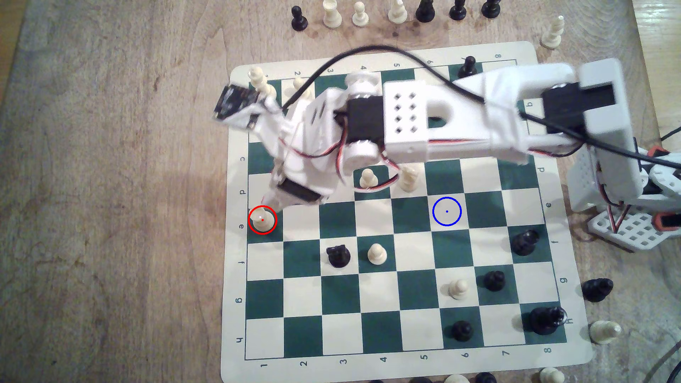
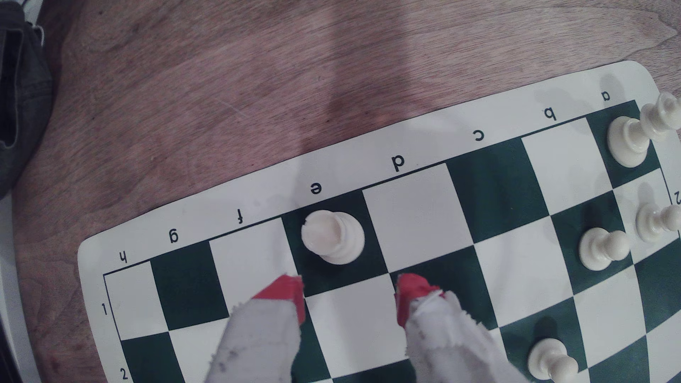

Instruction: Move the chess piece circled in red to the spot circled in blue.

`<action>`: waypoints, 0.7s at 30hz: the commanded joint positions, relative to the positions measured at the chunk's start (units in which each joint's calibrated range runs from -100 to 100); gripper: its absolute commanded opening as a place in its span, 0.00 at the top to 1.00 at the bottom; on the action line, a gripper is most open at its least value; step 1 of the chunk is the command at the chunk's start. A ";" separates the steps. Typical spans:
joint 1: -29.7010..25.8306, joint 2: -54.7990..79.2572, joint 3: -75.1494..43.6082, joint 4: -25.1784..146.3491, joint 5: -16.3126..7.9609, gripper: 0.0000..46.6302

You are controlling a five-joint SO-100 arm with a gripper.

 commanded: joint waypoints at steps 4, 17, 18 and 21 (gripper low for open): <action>-0.38 5.00 -15.61 3.38 1.07 0.68; -0.85 17.47 -32.38 8.87 2.05 0.65; -0.85 17.64 -32.84 8.87 2.05 0.65; -1.09 18.24 -33.56 8.79 2.05 0.64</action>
